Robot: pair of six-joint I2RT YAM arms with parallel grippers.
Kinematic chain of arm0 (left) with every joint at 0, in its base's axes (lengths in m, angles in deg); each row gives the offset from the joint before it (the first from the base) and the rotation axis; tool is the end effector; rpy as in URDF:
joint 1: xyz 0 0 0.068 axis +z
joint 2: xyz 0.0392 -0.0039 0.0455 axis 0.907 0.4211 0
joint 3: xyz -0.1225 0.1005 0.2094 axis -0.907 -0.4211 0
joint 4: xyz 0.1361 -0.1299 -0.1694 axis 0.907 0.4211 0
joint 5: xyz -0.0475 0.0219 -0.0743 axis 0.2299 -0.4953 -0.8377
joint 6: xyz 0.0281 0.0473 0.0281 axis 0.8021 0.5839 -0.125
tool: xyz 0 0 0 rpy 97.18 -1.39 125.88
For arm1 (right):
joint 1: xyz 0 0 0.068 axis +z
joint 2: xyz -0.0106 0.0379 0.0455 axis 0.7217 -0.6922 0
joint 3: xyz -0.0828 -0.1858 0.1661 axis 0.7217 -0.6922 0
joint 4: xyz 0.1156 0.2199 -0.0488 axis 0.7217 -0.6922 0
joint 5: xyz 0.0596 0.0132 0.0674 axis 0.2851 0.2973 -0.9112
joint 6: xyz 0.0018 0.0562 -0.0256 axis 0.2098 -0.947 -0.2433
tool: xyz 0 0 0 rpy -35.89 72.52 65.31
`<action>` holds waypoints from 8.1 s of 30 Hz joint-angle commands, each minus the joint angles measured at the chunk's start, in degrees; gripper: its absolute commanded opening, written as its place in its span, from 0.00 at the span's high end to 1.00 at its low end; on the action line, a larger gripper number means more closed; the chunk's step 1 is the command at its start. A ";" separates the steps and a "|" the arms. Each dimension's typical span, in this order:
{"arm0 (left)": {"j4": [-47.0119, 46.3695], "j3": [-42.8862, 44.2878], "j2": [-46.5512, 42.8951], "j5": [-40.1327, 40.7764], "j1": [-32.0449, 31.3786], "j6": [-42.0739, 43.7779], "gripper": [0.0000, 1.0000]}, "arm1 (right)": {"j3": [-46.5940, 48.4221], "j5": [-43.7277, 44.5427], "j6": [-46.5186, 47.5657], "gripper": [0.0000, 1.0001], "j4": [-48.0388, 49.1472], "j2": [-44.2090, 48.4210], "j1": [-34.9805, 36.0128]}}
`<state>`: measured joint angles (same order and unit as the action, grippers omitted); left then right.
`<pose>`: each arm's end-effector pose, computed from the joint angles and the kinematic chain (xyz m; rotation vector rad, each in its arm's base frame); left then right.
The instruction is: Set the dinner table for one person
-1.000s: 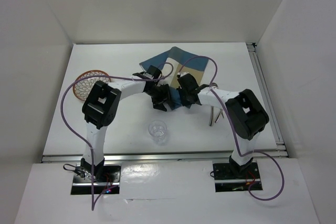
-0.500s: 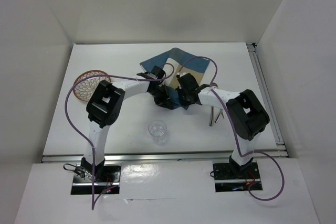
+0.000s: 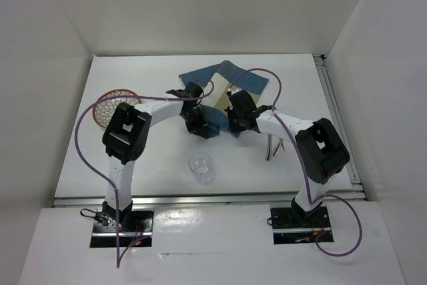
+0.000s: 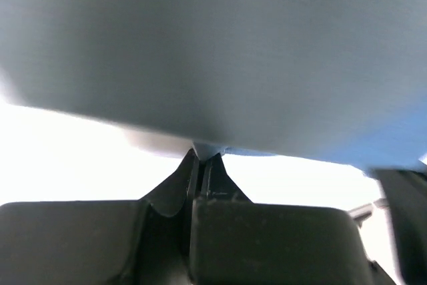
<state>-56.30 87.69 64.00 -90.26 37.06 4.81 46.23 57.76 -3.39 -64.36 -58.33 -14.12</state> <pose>0.3664 -0.2074 0.1390 -0.5204 2.8655 -0.6448 0.3051 0.1873 0.1707 -0.3847 2.4647 0.2481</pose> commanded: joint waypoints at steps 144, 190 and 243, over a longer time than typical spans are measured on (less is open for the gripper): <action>5.24 -26.83 -30.34 2.85 30.32 16.24 1.00 | -28.86 -12.66 -35.62 1.00 0.43 31.52 -16.34; 19.12 -4.17 -25.35 11.05 38.28 16.86 0.79 | -7.79 -2.29 -29.31 0.19 -12.12 32.77 -13.54; 9.89 5.95 -23.05 -12.78 39.92 16.15 1.00 | -6.54 -6.08 -26.32 0.16 -14.68 33.19 -12.83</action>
<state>-44.12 89.97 44.22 -93.56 82.96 17.55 37.89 51.84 -30.91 -77.63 -26.97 -26.84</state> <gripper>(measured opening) 0.133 0.844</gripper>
